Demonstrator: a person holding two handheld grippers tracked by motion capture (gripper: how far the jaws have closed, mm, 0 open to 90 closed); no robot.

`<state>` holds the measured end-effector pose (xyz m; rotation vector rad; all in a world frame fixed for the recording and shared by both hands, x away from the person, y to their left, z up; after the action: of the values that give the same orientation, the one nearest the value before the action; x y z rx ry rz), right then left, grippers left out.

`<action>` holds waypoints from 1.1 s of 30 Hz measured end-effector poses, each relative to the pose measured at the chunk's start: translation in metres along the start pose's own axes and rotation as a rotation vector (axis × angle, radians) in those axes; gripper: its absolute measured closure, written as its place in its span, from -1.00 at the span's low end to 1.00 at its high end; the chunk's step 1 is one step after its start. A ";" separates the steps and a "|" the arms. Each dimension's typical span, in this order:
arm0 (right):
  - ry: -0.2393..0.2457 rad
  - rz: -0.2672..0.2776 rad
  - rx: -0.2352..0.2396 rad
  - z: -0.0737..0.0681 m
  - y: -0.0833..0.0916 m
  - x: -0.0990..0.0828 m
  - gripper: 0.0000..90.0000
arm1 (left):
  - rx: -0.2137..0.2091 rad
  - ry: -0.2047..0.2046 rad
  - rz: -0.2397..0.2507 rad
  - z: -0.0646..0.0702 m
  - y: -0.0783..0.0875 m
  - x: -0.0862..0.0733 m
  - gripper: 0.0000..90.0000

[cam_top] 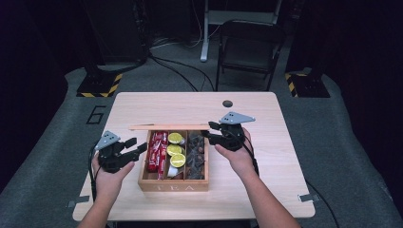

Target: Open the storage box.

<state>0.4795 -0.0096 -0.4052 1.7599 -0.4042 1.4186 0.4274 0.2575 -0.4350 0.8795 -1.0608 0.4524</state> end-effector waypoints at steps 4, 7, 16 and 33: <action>0.001 0.000 0.000 0.000 0.000 0.000 0.20 | 0.005 -0.005 -0.010 0.001 -0.006 -0.004 0.06; 0.001 -0.001 0.000 0.000 0.000 0.000 0.20 | 0.010 -0.009 -0.021 0.001 -0.011 -0.009 0.06; 0.003 -0.002 0.000 0.000 0.000 0.000 0.21 | 0.015 0.006 -0.048 0.001 -0.027 -0.022 0.10; 0.004 -0.008 0.002 -0.001 0.001 -0.001 0.20 | 0.036 0.037 -0.096 -0.002 -0.054 -0.042 0.21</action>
<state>0.4780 -0.0096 -0.4061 1.7579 -0.3937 1.4176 0.4475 0.2308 -0.4947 0.9464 -0.9748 0.4064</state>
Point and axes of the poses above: each handheld gripper's, and its own axes: y roughly backward along the jaws, x roughly out of its top, z roughly to its right, the point moved 8 cm from there along -y, roughly forward along the jaws, and after that the axes turned 6 degrees about -x, right-handed, at the moved point
